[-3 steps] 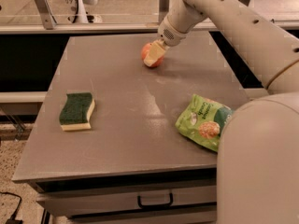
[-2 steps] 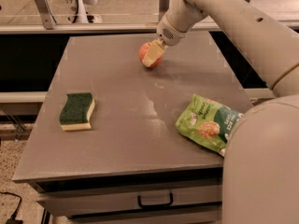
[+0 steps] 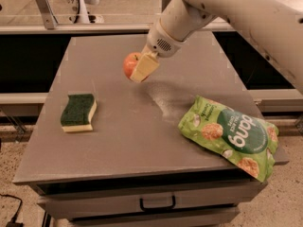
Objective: Move apple near sponge
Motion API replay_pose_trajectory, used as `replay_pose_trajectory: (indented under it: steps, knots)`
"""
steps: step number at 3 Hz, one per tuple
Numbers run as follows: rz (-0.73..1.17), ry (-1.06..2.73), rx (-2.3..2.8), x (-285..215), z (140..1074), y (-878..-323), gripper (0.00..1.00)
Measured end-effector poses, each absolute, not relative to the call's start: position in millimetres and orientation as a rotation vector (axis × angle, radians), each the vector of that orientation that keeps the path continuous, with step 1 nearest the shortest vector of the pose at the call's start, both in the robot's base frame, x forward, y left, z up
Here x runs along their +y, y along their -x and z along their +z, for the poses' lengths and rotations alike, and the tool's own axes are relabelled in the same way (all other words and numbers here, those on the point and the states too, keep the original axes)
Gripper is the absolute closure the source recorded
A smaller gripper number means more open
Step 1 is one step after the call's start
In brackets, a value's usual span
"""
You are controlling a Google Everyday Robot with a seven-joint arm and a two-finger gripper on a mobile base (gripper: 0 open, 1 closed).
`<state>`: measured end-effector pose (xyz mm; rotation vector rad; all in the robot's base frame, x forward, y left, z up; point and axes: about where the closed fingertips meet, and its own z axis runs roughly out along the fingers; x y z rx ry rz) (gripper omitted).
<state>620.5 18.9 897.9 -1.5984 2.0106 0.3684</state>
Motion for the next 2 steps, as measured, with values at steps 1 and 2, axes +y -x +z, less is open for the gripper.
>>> replay_pose_trajectory:
  steps: [1, 2]
  knots:
    - [0.441, 1.682, 1.935, 43.8, 897.0, -580.0, 1.0]
    - [0.489, 1.743, 1.894, 62.5, 888.4, -558.8, 0.97]
